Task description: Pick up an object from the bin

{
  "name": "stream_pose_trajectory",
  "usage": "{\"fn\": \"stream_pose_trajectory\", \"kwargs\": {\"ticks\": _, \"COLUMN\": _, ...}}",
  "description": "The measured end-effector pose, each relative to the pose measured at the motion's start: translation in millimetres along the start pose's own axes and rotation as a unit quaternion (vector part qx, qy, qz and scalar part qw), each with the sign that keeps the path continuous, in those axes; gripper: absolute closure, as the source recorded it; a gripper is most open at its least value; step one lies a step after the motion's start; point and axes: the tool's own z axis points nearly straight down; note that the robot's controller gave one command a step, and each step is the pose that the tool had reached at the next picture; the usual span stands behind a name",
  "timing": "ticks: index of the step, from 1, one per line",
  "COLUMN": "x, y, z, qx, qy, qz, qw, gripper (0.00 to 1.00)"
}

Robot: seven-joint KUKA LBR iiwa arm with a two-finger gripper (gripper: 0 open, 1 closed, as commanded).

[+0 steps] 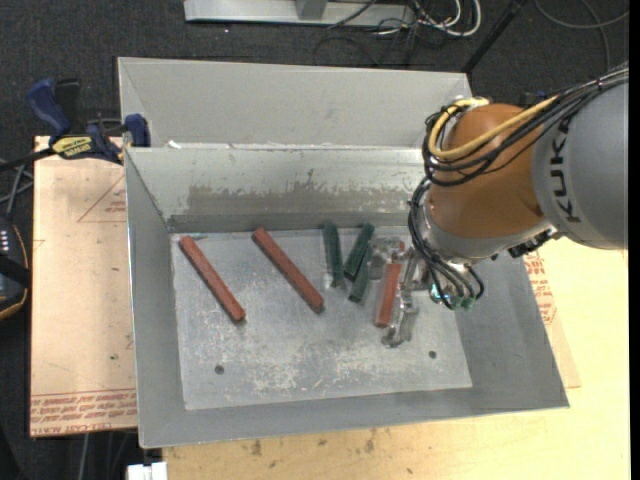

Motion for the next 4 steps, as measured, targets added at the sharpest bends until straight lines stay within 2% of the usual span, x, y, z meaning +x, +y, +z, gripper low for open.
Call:
{"fn": "stream_pose_trajectory", "kwargs": {"ticks": 1, "x": -1.7, "y": 0.0, "z": -4.2, "qx": 0.0, "qy": -0.0039, "qz": 0.0, "qw": 1.0, "gripper": 0.0}}
{"fn": "stream_pose_trajectory", "kwargs": {"ticks": 2, "x": -16.6, "y": -4.3, "z": 10.2, "qx": -0.001, "qy": -0.0074, "qz": 0.023, "qw": 0.9997, "gripper": 0.0}}
{"fn": "stream_pose_trajectory", "kwargs": {"ticks": 3, "x": -51.7, "y": -11.2, "z": 28.1, "qx": 0.0, "qy": -0.004, "qz": 0.019, "qw": 0.9998, "gripper": 0.0}}
{"fn": "stream_pose_trajectory", "kwargs": {"ticks": 4, "x": -56.0, "y": 29.3, "z": 33.9, "qx": 0.001, "qy": -0.0046, "qz": -0.114, "qw": 0.9935, "gripper": 0.0}}
